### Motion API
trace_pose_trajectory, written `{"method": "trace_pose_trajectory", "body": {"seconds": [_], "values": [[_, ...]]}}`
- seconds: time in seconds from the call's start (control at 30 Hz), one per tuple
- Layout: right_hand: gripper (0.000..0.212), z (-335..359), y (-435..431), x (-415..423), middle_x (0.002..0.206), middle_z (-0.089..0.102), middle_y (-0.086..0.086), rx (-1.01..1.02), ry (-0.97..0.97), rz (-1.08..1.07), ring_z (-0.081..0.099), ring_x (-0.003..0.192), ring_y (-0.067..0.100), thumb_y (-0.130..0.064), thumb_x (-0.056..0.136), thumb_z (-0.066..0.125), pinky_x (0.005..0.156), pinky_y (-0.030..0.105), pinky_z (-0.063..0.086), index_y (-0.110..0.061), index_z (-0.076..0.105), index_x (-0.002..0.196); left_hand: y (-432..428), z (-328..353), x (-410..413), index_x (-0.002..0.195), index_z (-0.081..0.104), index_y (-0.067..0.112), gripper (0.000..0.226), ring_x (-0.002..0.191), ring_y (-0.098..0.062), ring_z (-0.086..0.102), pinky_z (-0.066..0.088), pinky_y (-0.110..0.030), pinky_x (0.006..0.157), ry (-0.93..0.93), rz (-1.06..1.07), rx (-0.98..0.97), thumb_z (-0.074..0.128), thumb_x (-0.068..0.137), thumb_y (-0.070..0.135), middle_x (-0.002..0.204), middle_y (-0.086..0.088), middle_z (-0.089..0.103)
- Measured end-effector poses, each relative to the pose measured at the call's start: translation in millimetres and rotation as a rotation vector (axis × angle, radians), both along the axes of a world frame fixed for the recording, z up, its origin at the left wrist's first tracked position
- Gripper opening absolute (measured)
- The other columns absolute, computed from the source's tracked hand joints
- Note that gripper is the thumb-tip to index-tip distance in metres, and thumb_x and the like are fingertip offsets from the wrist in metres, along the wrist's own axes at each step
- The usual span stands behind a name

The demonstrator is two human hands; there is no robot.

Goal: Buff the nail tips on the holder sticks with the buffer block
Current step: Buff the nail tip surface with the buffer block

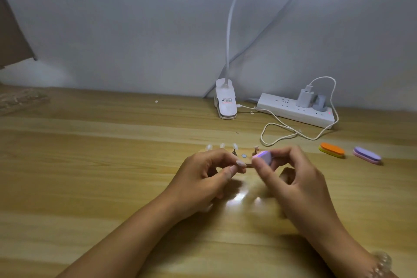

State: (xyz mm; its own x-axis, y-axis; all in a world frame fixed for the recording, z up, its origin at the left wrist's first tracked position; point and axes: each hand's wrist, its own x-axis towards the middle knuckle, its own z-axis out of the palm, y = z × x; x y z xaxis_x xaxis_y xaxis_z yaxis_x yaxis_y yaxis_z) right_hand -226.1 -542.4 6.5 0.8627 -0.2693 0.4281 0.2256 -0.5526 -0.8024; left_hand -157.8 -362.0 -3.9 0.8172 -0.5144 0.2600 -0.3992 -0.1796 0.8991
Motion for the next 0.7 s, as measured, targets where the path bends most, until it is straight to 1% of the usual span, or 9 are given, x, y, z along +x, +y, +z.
{"method": "trace_pose_trajectory", "body": {"seconds": [0.07,0.13,0.2,0.33,0.37,0.47,0.53,0.6,0.7], "values": [[0.040,1.0,-0.3,-0.3,0.083,0.064,-0.011,0.038,-0.002,0.003,0.049,0.048,0.010,-0.061,0.073,0.061,0.052,0.026,0.039,-0.026,0.064,0.092,0.3,0.7,0.0,0.097,0.074,0.019,0.013,0.056,-0.022,0.061,0.053,-0.042,0.054,-0.003,0.019,0.006,0.063,0.097,0.012,0.099,0.010,0.075],[0.037,-0.5,7.4,-3.2,0.084,0.065,-0.012,-0.087,0.008,0.086,0.053,0.050,0.014,-0.063,0.082,0.061,0.051,0.023,0.039,-0.028,0.062,0.093,1.1,0.6,0.1,0.096,0.074,0.021,0.016,0.051,-0.012,0.059,0.049,-0.033,0.051,-0.040,0.009,0.027,0.064,0.095,0.009,0.096,0.009,0.075],[0.037,-1.5,11.4,-5.0,0.084,0.064,-0.012,-0.186,0.023,0.133,0.053,0.052,0.016,-0.064,0.081,0.062,0.052,0.022,0.039,-0.030,0.059,0.094,1.2,0.3,0.4,0.095,0.075,0.022,0.018,0.048,-0.009,0.055,0.045,-0.032,0.049,-0.059,0.005,0.037,0.065,0.093,0.007,0.088,0.010,0.075],[0.041,-1.6,5.0,-2.6,0.085,0.064,-0.014,-0.164,0.021,0.038,0.054,0.056,0.014,-0.069,0.075,0.059,0.056,0.029,0.041,-0.030,0.059,0.088,-1.0,-2.7,-0.5,0.088,0.074,0.023,0.006,0.047,-0.010,0.048,0.036,-0.026,0.051,-0.139,0.038,0.094,0.073,0.088,0.017,0.067,0.022,0.064],[0.039,-1.8,6.5,-3.5,0.084,0.063,-0.015,-0.218,0.002,0.038,0.054,0.056,0.014,-0.069,0.077,0.061,0.055,0.026,0.042,-0.031,0.058,0.088,-1.0,-2.5,-1.3,0.086,0.073,0.024,0.002,0.047,-0.007,0.048,0.036,-0.024,0.051,-0.153,0.038,0.106,0.073,0.086,0.021,0.068,0.023,0.063],[0.035,-0.9,13.0,-4.7,0.081,0.058,-0.014,-0.336,-0.027,0.094,0.052,0.057,0.013,-0.063,0.073,0.063,0.051,0.015,0.038,-0.032,0.055,0.088,0.2,-1.9,-2.5,0.080,0.069,0.030,0.012,0.049,-0.004,0.047,0.036,-0.022,0.051,-0.184,0.032,0.102,0.063,0.074,0.039,0.076,0.022,0.065],[0.039,-0.9,10.1,-2.2,0.082,0.061,-0.013,-0.247,-0.004,0.072,0.052,0.056,0.014,-0.065,0.072,0.067,0.052,0.018,0.038,-0.030,0.055,0.085,-0.8,-3.3,-1.7,0.078,0.067,0.035,0.003,0.048,-0.004,0.047,0.035,-0.023,0.052,-0.211,0.033,0.121,0.066,0.078,0.037,0.073,0.022,0.064],[0.036,-2.8,5.4,0.6,0.082,0.062,-0.013,-0.183,-0.005,0.012,0.051,0.056,0.013,-0.061,0.073,0.069,0.054,0.022,0.038,-0.030,0.056,0.086,-1.3,-5.0,-2.3,0.079,0.069,0.033,0.004,0.048,-0.003,0.048,0.034,-0.022,0.053,-0.237,0.037,0.129,0.070,0.081,0.030,0.070,0.023,0.062],[0.032,-2.8,12.8,-4.2,0.080,0.058,-0.014,-0.343,-0.038,0.057,0.051,0.057,0.012,-0.058,0.074,0.067,0.051,0.016,0.037,-0.031,0.056,0.088,-0.9,-4.3,-2.2,0.080,0.068,0.031,0.005,0.050,-0.006,0.048,0.038,-0.027,0.053,-0.231,0.021,0.135,0.064,0.077,0.029,0.078,0.015,0.068]]}}
